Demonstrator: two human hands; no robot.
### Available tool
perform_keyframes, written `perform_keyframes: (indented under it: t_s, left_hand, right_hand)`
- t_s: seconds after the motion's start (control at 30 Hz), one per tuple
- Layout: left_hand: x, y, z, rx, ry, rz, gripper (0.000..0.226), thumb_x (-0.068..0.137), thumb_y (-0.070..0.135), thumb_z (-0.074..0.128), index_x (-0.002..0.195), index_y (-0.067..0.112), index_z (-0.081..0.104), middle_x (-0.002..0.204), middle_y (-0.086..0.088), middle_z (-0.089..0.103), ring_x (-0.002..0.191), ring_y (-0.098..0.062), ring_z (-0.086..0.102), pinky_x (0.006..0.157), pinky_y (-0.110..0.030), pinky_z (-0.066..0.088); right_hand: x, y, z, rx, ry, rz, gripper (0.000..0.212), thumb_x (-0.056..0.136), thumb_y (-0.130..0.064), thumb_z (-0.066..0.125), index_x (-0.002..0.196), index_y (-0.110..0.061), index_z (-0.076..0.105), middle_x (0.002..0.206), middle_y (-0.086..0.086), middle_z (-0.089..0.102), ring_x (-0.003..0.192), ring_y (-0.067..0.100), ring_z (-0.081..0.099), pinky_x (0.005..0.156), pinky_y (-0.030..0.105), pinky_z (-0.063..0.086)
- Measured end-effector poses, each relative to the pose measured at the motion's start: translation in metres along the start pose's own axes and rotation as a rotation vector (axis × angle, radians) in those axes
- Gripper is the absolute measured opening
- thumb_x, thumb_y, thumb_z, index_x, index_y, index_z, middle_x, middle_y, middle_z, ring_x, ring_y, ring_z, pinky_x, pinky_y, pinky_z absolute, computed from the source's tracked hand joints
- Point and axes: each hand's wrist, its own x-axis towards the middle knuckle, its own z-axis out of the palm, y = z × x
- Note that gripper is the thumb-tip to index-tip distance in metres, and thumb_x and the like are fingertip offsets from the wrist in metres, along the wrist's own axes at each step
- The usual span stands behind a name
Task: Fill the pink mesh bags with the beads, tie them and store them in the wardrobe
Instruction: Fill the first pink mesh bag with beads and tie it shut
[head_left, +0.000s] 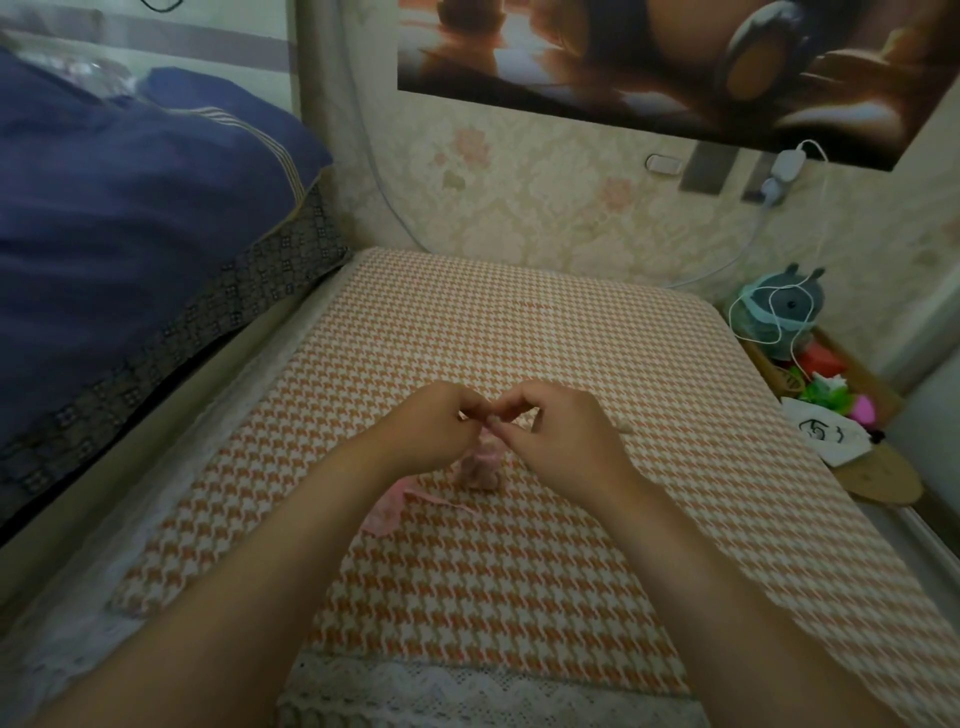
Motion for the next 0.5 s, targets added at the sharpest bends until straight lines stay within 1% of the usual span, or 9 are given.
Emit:
perform_keyframes:
  t_s: [0.07, 0.17, 0.23, 0.3, 0.4, 0.5]
  left_hand:
    - [-0.001, -0.001, -0.001, -0.010, -0.018, 0.007, 0.028, 0.094, 0.008, 0.052, 0.107, 0.019, 0.074, 0.085, 0.009, 0.069, 0.075, 0.003, 0.060, 0.063, -0.015, 0.043]
    - [-0.002, -0.001, -0.003, -0.035, -0.052, 0.010, 0.034, 0.089, 0.000, 0.052, 0.104, 0.021, 0.075, 0.088, 0.011, 0.068, 0.078, 0.006, 0.059, 0.066, -0.012, 0.042]
    - [-0.002, 0.000, -0.004, -0.048, -0.058, 0.015, 0.035, 0.087, -0.001, 0.052, 0.102, 0.020, 0.076, 0.088, 0.012, 0.069, 0.080, 0.007, 0.059, 0.069, -0.013, 0.043]
    - [-0.002, 0.000, -0.004, -0.052, -0.046, 0.013, 0.032, 0.088, 0.001, 0.053, 0.102, 0.019, 0.076, 0.089, 0.011, 0.069, 0.080, 0.008, 0.060, 0.072, -0.013, 0.045]
    - [0.000, 0.000, -0.002, -0.026, -0.024, 0.019, 0.028, 0.089, 0.007, 0.056, 0.102, 0.020, 0.076, 0.090, 0.011, 0.070, 0.082, 0.004, 0.062, 0.075, -0.016, 0.049]
    - [0.001, 0.001, 0.000, -0.013, -0.015, 0.021, 0.026, 0.088, 0.011, 0.058, 0.102, 0.022, 0.076, 0.094, 0.010, 0.072, 0.087, -0.002, 0.065, 0.081, -0.023, 0.052]
  right_hand:
    - [0.000, 0.000, 0.004, -0.066, -0.014, -0.023, 0.012, 0.088, -0.040, 0.071, 0.098, -0.034, 0.074, 0.092, -0.022, 0.071, 0.065, -0.013, 0.054, 0.065, 0.018, 0.040]
    - [0.001, -0.002, 0.005, -0.189, -0.063, -0.063, 0.015, 0.092, -0.043, 0.066, 0.100, -0.035, 0.076, 0.095, -0.018, 0.072, 0.067, -0.006, 0.053, 0.061, 0.021, 0.039]
    - [0.001, -0.004, 0.005, -0.265, -0.131, -0.080, 0.020, 0.096, -0.042, 0.059, 0.101, -0.033, 0.076, 0.098, -0.012, 0.070, 0.077, 0.002, 0.056, 0.065, 0.028, 0.045]
    - [0.000, -0.005, 0.004, -0.307, -0.173, -0.092, 0.023, 0.098, -0.039, 0.055, 0.102, -0.031, 0.076, 0.099, -0.010, 0.067, 0.087, 0.011, 0.060, 0.071, 0.034, 0.050]
    - [-0.002, -0.003, 0.001, -0.309, -0.200, -0.086, 0.024, 0.092, -0.035, 0.056, 0.105, -0.032, 0.076, 0.103, -0.012, 0.067, 0.093, 0.010, 0.061, 0.074, 0.031, 0.051]
    - [-0.004, -0.002, -0.005, -0.339, -0.218, -0.100, 0.022, 0.087, -0.040, 0.058, 0.099, -0.035, 0.076, 0.101, -0.014, 0.067, 0.093, 0.010, 0.062, 0.077, 0.034, 0.052]
